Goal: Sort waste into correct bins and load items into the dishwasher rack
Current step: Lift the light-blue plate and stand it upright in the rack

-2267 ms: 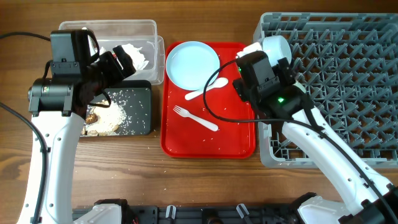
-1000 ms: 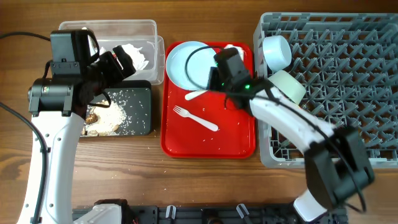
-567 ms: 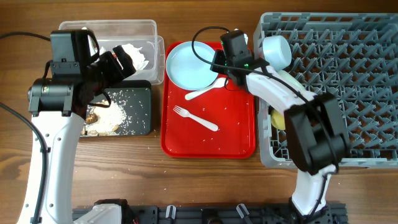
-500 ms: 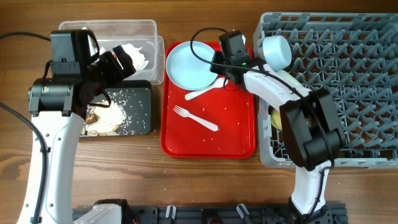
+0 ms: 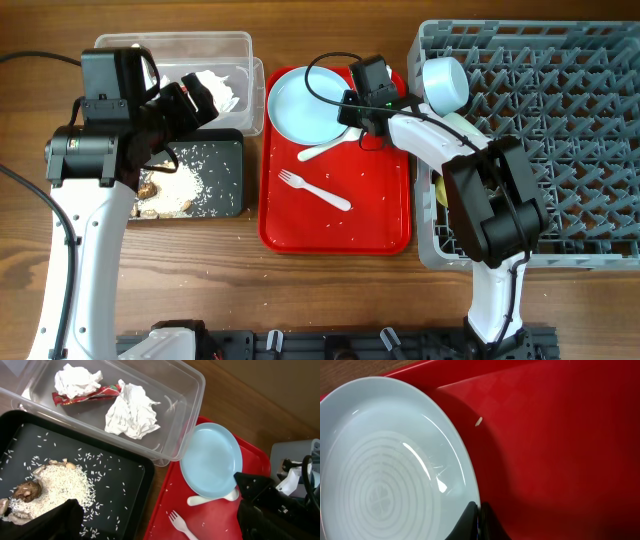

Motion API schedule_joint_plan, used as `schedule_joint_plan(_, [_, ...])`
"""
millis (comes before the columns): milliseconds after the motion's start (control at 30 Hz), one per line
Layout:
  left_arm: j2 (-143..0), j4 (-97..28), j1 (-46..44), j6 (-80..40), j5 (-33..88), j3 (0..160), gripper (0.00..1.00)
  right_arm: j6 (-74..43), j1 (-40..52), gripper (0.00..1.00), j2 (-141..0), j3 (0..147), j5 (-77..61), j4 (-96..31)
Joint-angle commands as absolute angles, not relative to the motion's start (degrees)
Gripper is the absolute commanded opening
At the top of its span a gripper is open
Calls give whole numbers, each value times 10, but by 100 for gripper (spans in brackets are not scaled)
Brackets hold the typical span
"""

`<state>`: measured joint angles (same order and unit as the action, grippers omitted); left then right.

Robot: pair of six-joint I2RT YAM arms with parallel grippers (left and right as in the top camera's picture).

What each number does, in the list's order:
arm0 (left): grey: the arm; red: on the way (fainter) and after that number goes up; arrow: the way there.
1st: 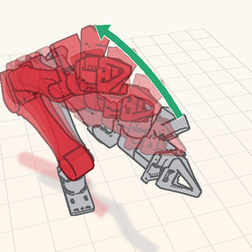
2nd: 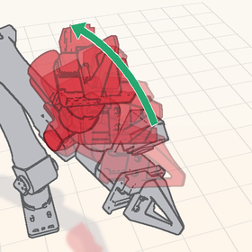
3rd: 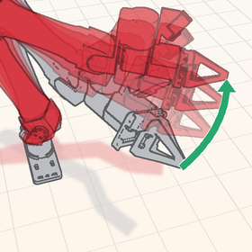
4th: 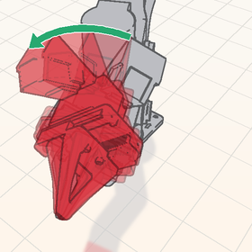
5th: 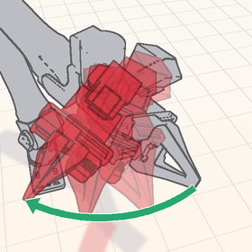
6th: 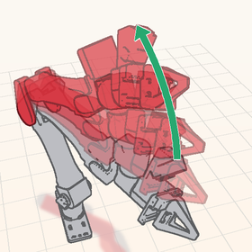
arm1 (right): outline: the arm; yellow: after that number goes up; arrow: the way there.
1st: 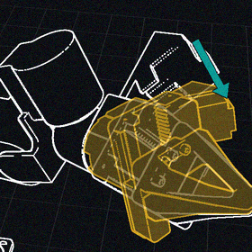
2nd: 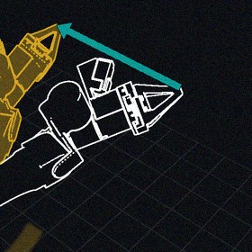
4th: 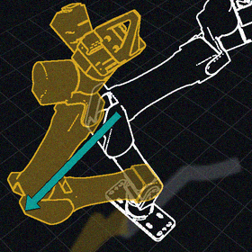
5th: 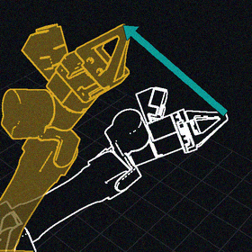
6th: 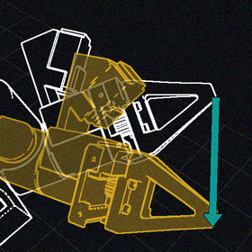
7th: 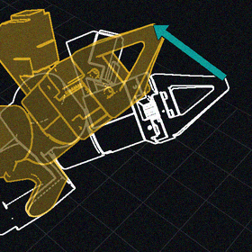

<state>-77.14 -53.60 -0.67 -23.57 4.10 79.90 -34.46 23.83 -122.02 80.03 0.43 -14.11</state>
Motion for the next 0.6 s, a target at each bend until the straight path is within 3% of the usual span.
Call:
schedule_joint_plan(0, [-767, -535, -4, -227, 33, 811, 100, -330, 242, 4, -1234, 814, -1, -150])
schedule_joint_plan(333, [-767, -535, -4, -227, 33, 811, 100, -253, 234, 4, -1147, 882, 29, -267])
schedule_joint_plan(567, [-767, -535, -4, -227, 33, 811, 100, -233, 231, 5, -1018, 882, 153, -292])
